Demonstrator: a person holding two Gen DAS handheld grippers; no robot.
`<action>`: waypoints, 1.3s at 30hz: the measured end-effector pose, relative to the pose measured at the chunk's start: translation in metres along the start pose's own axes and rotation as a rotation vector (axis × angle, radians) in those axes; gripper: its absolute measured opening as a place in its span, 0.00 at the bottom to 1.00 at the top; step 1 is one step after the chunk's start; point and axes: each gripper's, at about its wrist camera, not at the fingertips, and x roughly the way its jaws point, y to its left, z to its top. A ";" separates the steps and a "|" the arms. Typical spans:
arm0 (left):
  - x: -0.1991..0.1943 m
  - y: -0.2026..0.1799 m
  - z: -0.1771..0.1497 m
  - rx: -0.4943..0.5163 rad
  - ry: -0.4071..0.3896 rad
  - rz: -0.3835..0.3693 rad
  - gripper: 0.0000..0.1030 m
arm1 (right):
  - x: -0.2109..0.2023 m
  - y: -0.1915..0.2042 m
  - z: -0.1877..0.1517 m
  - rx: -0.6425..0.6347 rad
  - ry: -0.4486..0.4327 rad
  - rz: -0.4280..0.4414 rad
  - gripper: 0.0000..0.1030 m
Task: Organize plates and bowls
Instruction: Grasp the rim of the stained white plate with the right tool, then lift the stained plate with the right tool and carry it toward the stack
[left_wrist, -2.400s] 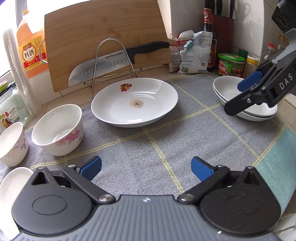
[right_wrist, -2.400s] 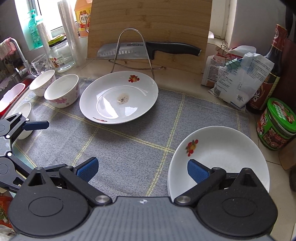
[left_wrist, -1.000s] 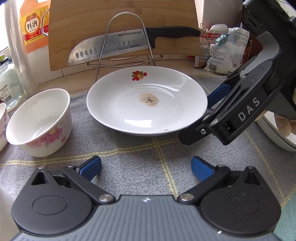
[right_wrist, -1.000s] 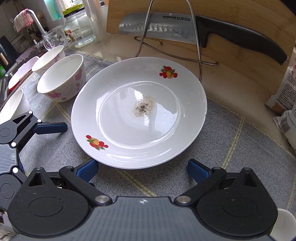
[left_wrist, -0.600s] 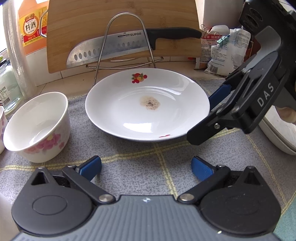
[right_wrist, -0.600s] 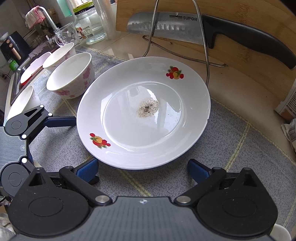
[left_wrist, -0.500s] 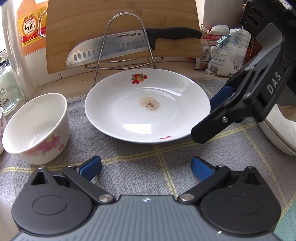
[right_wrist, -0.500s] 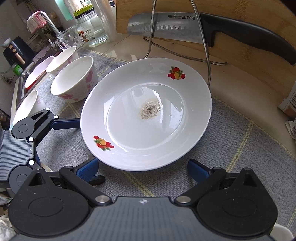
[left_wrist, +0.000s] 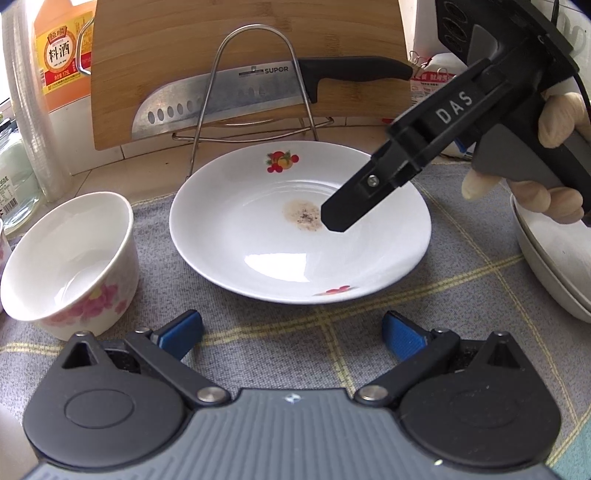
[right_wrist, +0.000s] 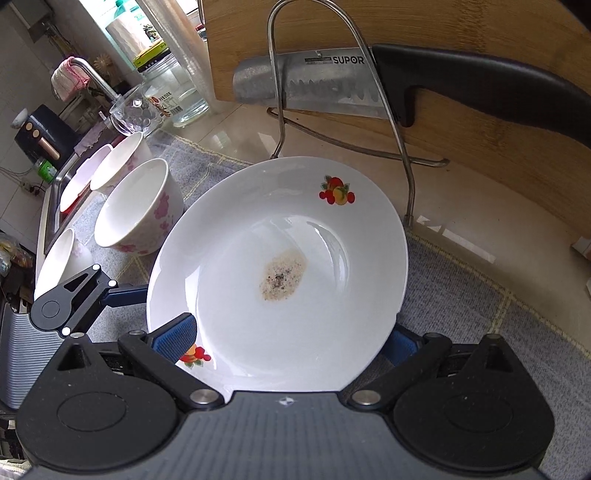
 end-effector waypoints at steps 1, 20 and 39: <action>0.000 0.001 0.000 -0.001 -0.001 0.001 1.00 | 0.001 -0.001 0.002 -0.001 -0.001 0.001 1.00; 0.009 0.006 0.006 0.018 -0.024 -0.015 1.00 | 0.013 -0.021 0.037 0.033 -0.010 0.046 1.00; 0.013 0.007 0.007 0.030 -0.066 -0.039 0.97 | 0.019 -0.023 0.056 0.033 -0.011 0.070 1.00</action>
